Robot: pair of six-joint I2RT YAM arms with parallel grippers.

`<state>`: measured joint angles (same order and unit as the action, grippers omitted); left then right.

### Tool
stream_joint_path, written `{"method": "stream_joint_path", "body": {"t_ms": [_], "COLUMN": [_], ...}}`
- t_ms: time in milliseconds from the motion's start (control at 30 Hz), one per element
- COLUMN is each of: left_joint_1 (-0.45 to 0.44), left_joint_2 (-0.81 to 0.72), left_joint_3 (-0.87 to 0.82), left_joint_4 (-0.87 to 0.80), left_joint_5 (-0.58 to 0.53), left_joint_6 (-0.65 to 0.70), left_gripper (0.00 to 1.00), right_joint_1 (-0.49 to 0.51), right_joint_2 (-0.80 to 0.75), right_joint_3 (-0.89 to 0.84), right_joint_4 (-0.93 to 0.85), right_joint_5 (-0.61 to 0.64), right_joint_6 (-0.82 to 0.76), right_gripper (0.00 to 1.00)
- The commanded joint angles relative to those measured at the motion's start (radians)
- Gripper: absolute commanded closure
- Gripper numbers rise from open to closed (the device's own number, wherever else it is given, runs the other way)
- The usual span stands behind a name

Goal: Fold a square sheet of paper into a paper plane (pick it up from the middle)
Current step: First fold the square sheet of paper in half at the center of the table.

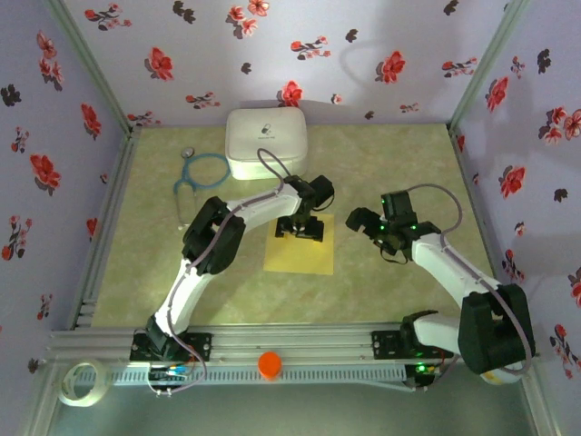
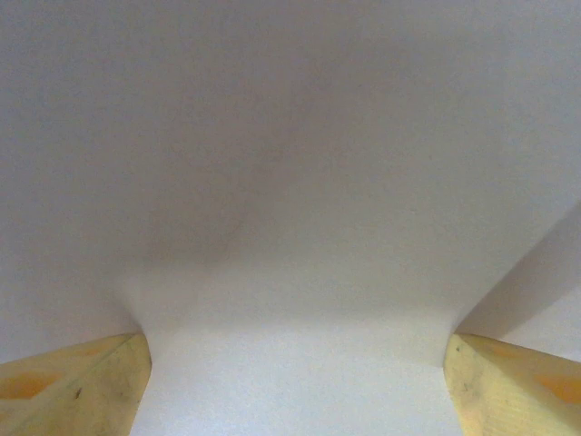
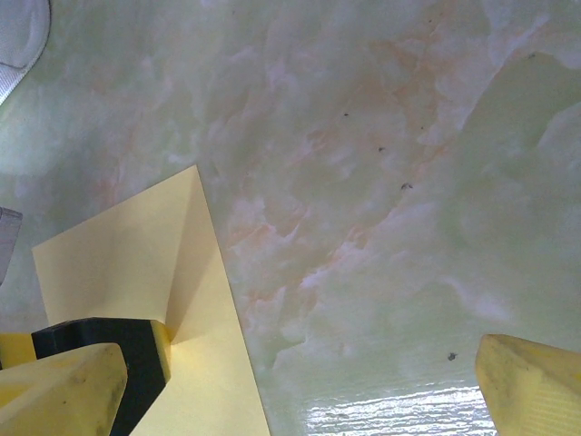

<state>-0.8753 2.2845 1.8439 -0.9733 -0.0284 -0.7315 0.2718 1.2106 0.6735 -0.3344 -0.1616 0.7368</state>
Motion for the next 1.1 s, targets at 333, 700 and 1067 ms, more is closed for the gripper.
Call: {"method": "stream_joint_path", "body": {"t_ms": [333,700,1067], "left_joint_1": [-0.008,-0.019,-0.019], "left_joint_2": [0.07,0.017,-0.124], "left_joint_3": [-0.042,-0.057,-0.124], "left_joint_4": [-0.003,0.025,0.181], "left_joint_5": [0.008,-0.015,-0.016], "left_joint_6": [-0.03,-0.013,0.04], "left_gripper": [0.21,0.43,0.77], "right_joint_1": [-0.007,-0.008,-0.007], "right_joint_2": [-0.024,-0.054,-0.106], "right_joint_3": [0.02,0.007,-0.016], "right_joint_4": [-0.015,-0.01,-0.004], "right_joint_5": [-0.004,0.035,0.142], "right_joint_6": [0.002,0.038,0.098], "right_gripper": [0.01,0.01,0.01]}}
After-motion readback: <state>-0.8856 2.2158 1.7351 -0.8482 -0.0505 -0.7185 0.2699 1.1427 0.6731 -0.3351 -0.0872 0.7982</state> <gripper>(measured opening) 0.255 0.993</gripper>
